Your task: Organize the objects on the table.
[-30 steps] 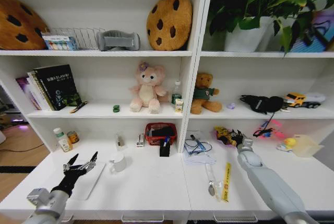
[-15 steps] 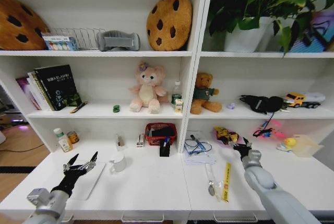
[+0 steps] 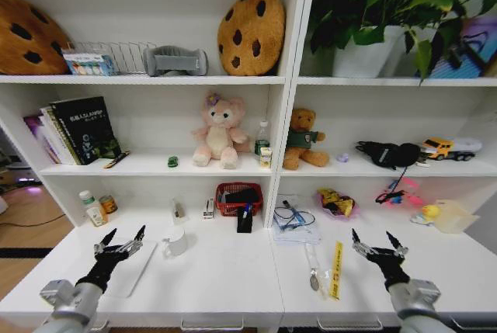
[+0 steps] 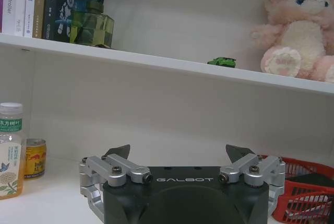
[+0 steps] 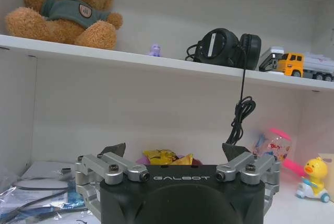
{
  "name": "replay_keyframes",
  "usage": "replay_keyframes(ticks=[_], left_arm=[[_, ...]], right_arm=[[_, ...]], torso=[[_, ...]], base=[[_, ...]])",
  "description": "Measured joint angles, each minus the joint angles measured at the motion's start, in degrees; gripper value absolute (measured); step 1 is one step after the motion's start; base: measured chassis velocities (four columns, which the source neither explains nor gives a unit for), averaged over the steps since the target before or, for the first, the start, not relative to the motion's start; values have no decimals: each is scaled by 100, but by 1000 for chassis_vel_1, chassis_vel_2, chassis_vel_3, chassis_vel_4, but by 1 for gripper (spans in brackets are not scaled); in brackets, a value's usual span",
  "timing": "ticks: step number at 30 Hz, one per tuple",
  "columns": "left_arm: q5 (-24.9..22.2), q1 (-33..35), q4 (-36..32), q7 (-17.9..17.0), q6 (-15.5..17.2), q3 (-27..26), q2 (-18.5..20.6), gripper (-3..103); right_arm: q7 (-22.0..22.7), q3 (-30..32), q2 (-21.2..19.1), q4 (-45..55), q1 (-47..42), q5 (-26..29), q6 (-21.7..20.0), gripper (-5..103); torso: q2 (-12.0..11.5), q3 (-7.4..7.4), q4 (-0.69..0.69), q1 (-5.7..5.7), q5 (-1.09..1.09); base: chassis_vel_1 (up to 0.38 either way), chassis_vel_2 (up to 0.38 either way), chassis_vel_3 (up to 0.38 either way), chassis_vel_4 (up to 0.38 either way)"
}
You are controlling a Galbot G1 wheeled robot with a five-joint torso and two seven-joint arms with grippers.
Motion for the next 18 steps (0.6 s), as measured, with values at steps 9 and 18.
replay_keyframes(ticks=[9, 18], left_arm=[[0, 0, 0, 0, 0, 0, 0, 100], [0, 0, 0, 0, 0, 0, 0, 100]], right_arm=[[-2, -26, 258, 150, -202, -111, 154, 100], [29, -48, 238, 155, -169, -100, 117, 100]], torso=[[-1, 1, 1, 0, 1], [-1, 1, 1, 0, 1]], base=[[0, 0, 0, 0], [0, 0, 0, 0]])
